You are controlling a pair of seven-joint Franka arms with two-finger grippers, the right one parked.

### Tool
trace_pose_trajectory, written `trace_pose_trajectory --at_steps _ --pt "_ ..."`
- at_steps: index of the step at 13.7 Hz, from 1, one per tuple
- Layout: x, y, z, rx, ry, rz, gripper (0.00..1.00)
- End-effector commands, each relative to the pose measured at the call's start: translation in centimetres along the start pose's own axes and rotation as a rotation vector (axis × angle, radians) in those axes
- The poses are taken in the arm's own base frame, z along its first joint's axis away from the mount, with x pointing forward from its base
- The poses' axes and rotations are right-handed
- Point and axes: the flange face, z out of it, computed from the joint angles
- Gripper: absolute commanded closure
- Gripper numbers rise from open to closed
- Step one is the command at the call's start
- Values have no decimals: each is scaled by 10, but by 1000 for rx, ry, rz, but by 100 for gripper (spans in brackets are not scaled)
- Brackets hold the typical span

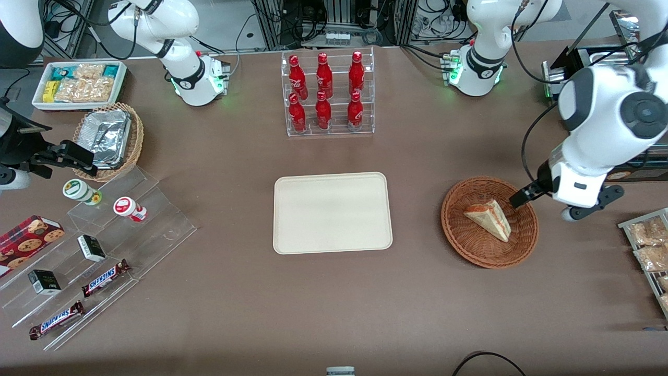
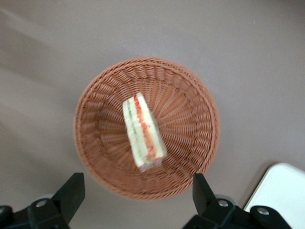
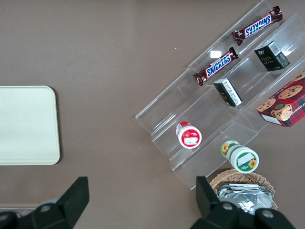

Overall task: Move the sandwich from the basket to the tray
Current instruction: 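Move the left gripper down over the sandwich in the wicker basket, then close the left gripper on the wrapped sandwich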

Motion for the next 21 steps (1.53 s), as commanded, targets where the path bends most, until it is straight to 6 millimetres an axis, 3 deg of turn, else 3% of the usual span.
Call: trace_pose_trajectory --at_steps 1,9,12,15,21 --pt "-12 7 32 15 4 -78 0" --pt "-20 3 98 33 -31 -110 0" --pt "-19 4 112 -3 1 -201 0" --pt "-18 4 117 -5 1 -207 0" --pt "-23 0 146 31 -40 -214 0"
